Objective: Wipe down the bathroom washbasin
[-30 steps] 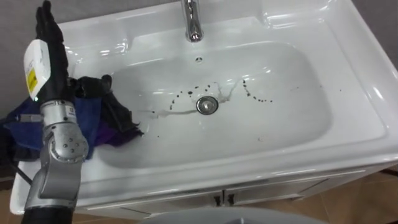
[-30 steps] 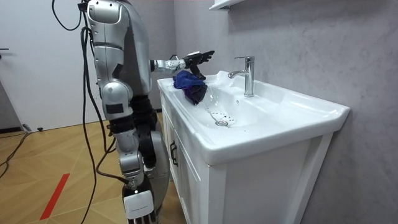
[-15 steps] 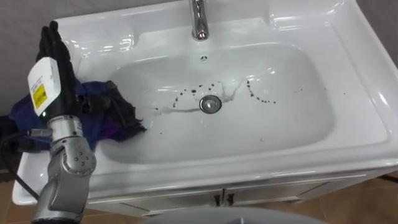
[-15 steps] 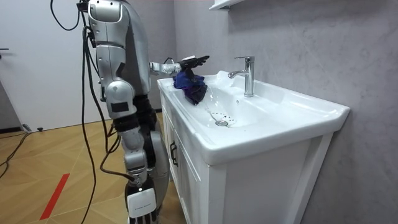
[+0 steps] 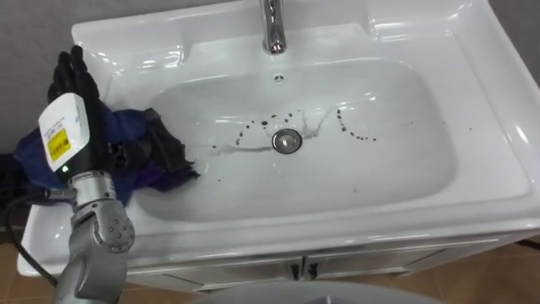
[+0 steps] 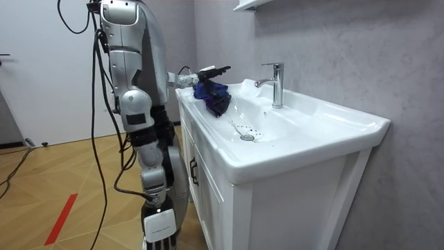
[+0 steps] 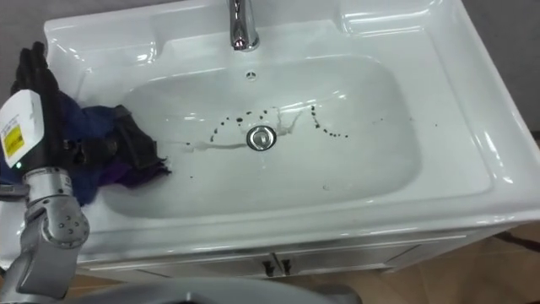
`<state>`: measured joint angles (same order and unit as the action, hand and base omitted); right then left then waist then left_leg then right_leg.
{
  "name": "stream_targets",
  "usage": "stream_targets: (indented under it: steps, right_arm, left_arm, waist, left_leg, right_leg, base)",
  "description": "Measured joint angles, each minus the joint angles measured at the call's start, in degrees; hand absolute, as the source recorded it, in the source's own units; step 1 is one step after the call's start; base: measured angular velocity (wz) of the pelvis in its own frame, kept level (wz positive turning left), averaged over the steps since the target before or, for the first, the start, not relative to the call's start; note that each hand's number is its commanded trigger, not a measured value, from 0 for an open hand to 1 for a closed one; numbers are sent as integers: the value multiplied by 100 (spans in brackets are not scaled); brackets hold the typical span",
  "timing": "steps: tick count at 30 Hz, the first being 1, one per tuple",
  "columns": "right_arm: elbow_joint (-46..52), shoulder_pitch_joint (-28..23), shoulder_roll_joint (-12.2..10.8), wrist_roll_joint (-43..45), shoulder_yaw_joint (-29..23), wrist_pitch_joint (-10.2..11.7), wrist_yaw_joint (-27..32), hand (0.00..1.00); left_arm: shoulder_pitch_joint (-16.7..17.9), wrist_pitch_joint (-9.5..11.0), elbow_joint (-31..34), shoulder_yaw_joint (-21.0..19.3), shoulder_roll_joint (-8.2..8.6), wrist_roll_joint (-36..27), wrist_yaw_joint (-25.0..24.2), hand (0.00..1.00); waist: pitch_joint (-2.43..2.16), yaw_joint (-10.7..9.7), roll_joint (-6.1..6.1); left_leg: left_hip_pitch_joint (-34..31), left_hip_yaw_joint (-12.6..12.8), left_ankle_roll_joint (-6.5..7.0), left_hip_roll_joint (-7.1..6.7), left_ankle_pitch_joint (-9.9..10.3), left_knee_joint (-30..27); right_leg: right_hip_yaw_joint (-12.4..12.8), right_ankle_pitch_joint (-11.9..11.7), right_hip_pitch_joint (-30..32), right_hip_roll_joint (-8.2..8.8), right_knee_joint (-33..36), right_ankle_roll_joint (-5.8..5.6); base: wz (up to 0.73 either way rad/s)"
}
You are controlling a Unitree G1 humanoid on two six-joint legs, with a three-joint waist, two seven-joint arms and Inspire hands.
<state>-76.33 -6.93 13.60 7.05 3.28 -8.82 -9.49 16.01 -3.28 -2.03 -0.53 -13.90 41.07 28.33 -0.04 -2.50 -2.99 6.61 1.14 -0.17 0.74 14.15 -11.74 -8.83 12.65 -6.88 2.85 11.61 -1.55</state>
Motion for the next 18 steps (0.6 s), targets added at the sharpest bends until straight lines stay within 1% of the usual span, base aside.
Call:
stream_targets:
  steps: [3, 7, 9, 11, 13, 18]
  right_arm:
    - [-1, -5, 1, -1, 17, -15, -11, 0]
    - [1, 2, 2, -3, 59, -112, -55, 0]
    - [10, 0, 3, -4, 58, -112, -57, 0]
    - [10, 1, 9, -10, 58, -122, -54, 0]
    - [10, -6, 10, -11, 58, -123, -53, 0]
    - [102, -18, 12, -27, 54, -125, -31, 0]
  left_arm:
    - [58, -115, -2, 144, 0, 171, 23, 0]
    - [70, -268, -29, 248, -5, 257, 62, 0]
    - [73, -295, -175, 256, -6, 421, 145, 0]
    - [85, -374, -215, 312, -6, 608, 152, 0]
    - [85, -387, -215, 331, -6, 716, 161, 0]
    - [85, -392, -377, 398, -6, 728, 293, 0]
  waist:
    - [-2, 9, 2]
    - [-3, 13, 6]
    - [-4, 15, 4]
    - [-5, 57, 6]
    - [-7, 72, 7]
    - [-18, 75, -6]
  left_leg:
    - [4, 14, 0, 0, 0, 0]
    - [1, 14, 0, -1, 0, 3]
    - [4, 12, 0, -1, 0, 5]
    - [6, 11, 0, -1, 0, 5]
    - [8, 8, 0, -1, 0, 4]
    - [18, 15, 0, -1, 0, 5]
  right_leg:
    - [20, 1, 34, -1, -1, -1]
    - [22, 1, 35, -1, -1, -1]
    - [22, 1, 5, -2, -1, -1]
    - [23, 1, 1, -2, 0, -1]
    - [22, 1, -1, -2, -1, -1]
    - [27, 0, 5, -2, 1, 0]
  base:
    - [-1]
    - [0]
    - [0]
    - [0]
    - [0]
    - [0]
